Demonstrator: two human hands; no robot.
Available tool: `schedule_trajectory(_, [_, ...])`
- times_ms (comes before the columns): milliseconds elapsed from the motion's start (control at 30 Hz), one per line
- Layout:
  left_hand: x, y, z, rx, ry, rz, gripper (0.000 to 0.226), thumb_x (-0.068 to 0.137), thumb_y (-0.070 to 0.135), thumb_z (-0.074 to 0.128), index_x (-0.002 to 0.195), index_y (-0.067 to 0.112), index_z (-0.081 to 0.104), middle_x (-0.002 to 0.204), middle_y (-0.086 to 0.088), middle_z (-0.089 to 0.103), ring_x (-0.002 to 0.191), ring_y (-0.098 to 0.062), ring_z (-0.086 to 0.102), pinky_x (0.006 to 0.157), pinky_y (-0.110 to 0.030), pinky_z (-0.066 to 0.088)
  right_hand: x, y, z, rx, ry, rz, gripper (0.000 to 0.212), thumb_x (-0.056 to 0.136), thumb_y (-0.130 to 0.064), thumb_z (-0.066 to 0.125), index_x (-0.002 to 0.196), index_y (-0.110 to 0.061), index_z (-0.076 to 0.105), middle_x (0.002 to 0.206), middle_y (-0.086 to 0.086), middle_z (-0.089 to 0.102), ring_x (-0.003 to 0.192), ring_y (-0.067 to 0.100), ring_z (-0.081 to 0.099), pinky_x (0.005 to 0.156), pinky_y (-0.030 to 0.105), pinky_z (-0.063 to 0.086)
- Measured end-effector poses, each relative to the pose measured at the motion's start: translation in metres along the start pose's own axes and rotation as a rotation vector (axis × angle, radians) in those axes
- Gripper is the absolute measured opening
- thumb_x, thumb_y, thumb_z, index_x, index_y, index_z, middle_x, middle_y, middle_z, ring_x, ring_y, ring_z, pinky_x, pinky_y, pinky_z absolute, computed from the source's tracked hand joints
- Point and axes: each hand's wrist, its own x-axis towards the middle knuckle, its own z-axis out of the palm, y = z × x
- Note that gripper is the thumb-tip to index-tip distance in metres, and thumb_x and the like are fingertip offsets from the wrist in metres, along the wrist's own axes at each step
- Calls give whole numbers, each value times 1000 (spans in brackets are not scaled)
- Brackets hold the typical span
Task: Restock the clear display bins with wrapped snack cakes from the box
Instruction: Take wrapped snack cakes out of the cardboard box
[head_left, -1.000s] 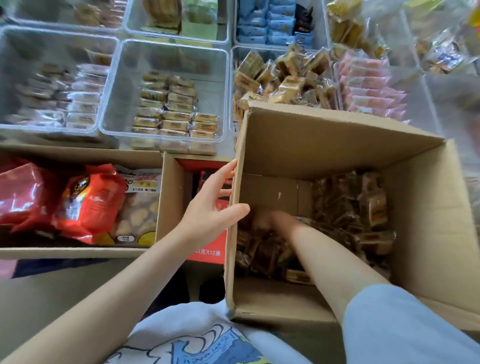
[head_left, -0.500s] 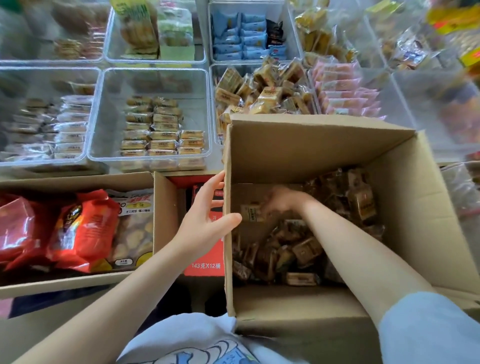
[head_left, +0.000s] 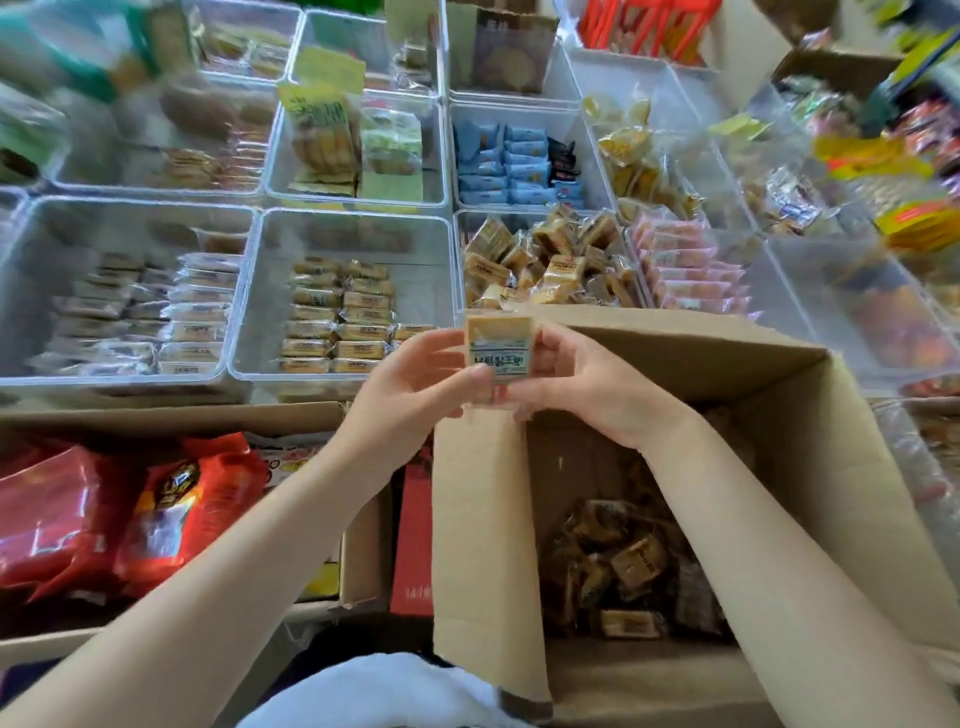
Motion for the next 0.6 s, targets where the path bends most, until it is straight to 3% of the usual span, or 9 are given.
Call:
schedule_trajectory(133, [12,0,-42,-44,68,47,43,74,30,78,114,20,69,103,-3,77,96,-19,73,76,-29,60,35,-23,31,-143,67,-69,35,94,-17,67,129,-13,61,118,-1,70,109,9,65,91,28,56])
schedule_trajectory(233, [28,-12,-78,66,100,92,37,78,32,78,114,25,69,103,0,76,95,-14,72,80,-28,60,70,-30,49,-229,119,-121,34,93,-14,68,127,-13,64,115,-4,71,108,6,66,92,23,54])
schedule_trajectory(300, [46,-39,-101,344,134,110,36,87,38,74,120,24,68,112,6,73,102,-12,68,90,-33,56,92,-31,50,-301,193,-136,33,91,-13,71,124,-13,66,111,-4,72,103,6,67,90,23,54])
schedule_trajectory(400, [69,-98,-158,915,259,-2,45,101,47,51,133,17,63,132,-3,64,124,-21,57,112,-45,32,149,-32,50,-357,359,-92,33,90,-15,73,123,-17,67,108,-4,72,100,9,67,92,31,56])
schedule_trajectory(500, [67,-148,-187,1172,177,-40,52,101,51,31,125,21,66,124,-2,67,122,-26,55,116,-42,19,207,-29,45,-557,453,-66,35,89,-19,72,124,-25,65,108,-6,67,100,12,64,91,35,54])
schedule_trajectory(600, [66,-167,-189,1245,174,32,57,101,51,21,122,24,66,122,1,63,116,-27,53,114,-39,15,260,-9,46,-1042,460,-54,32,91,-16,64,122,-26,64,114,5,61,108,25,57,92,38,47])
